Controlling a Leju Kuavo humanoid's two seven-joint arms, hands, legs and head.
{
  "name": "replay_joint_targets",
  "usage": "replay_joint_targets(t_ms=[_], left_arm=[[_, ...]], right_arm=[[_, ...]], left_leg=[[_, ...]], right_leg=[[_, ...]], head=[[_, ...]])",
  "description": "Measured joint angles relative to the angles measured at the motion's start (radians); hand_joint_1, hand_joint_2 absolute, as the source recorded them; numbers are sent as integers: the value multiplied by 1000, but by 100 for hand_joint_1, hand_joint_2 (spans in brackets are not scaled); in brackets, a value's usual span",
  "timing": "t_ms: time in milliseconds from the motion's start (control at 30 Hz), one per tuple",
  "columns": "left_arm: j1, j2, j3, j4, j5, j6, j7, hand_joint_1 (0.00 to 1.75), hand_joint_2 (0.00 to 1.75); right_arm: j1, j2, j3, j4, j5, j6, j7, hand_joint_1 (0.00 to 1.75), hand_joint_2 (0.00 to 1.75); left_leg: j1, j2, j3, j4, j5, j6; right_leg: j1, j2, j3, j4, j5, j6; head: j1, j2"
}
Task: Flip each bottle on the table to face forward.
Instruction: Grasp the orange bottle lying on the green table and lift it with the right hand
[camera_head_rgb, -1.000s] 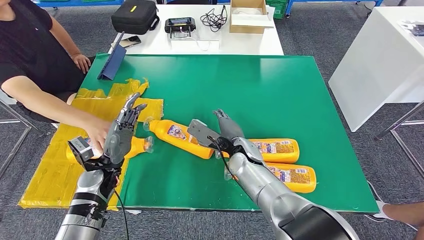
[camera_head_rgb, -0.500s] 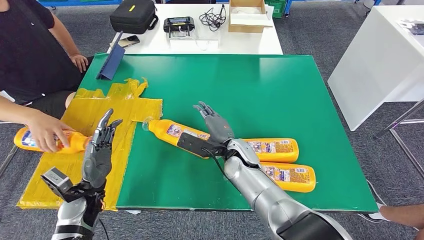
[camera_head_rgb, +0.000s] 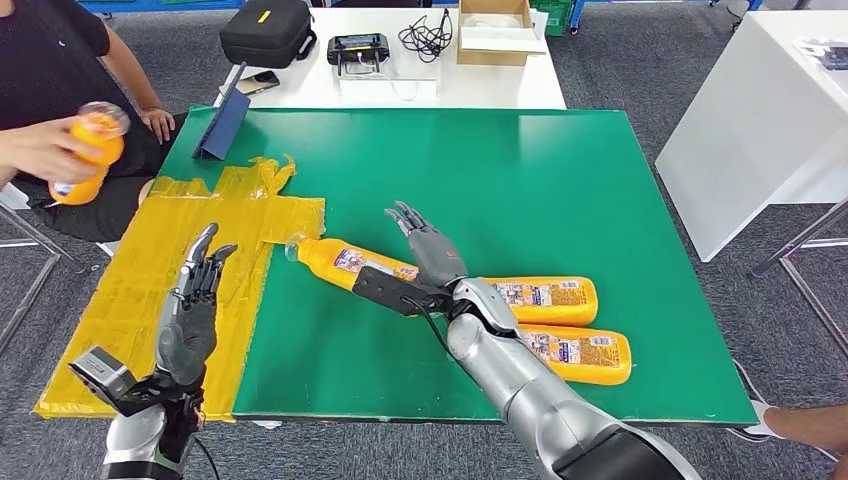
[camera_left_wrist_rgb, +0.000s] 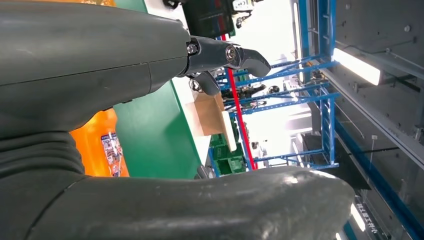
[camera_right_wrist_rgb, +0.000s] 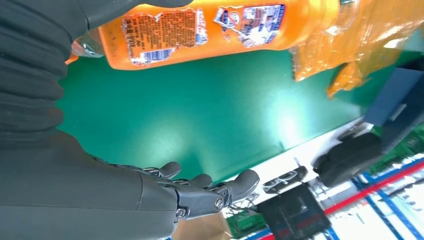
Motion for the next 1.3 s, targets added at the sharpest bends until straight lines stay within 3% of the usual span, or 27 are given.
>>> replay_joint_targets(t_ms=[167, 433, 500, 567, 667, 733, 833, 1000, 1133, 1300], left_arm=[[76, -17, 59, -65, 5, -14, 0, 0, 0], [88, -19, 70, -74, 7, -19, 0, 0, 0], [104, -27, 89, -91, 11, -43, 0, 0, 0], [141, -59, 156, -131, 17, -103, 0, 0, 0], [187, -158, 385, -217, 30, -260, 0, 0, 0], [186, -197, 486, -241, 35, -325, 0, 0, 0], [176, -220, 553, -248, 31, -356, 0, 0, 0], [164, -242, 603, -249, 29, -360, 0, 0, 0], [161, -249, 636, -249, 41, -369, 0, 0, 0], [161, -254, 665, -249, 56, -378, 0, 0, 0]], right_arm=[[122, -74, 25, -234, 36, 20, -48, 0, 175], [140, -88, 28, -271, 39, 26, -48, 0, 175], [180, -116, 34, -351, 49, 38, -46, 0, 175], [287, -203, 53, -552, 72, 73, -47, 0, 175], [545, -462, 99, -893, 105, 149, -64, 0, 175], [653, -561, 94, -979, 128, 102, -67, 0, 175], [728, -604, 54, -1050, 156, 60, -54, 0, 175], [786, -652, 3, -1127, 152, 118, -45, 0, 175], [826, -726, -52, -1178, 125, 174, -19, 0, 175], [863, -786, -137, -1217, 132, 185, 16, 0, 175]], left_leg=[[0, 0, -1, 0, -1, 0], [0, 0, -1, 0, -1, 0], [0, 0, -1, 0, -1, 1], [0, -2, -2, 0, -2, 2], [-1, -3, -3, 0, -5, 4], [-1, -3, -3, 0, -5, 5], [0, 0, -3, 0, -6, 5], [0, 0, -2, 0, -6, 5], [-1, 0, -1, 0, -5, 5], [-1, 0, -1, 0, -6, 5]], right_leg=[[0, 0, -1, 0, 0, 0], [0, 0, -1, -1, 0, 0], [0, -1, -1, -1, 0, 0], [0, -1, -1, -2, 0, 0], [-1, -2, 0, -4, -1, 1], [-1, -2, 0, -4, -1, 1], [0, -1, 0, -4, -1, 1], [0, -1, 0, -4, 0, 0], [0, -1, 1, -4, 0, 0], [-1, -1, 1, -5, -1, 1]], head=[[0, 0], [0, 0], [0, 0], [0, 0], [0, 0], [0, 0], [-1, 0], [0, 0], [0, 0], [0, 0]])
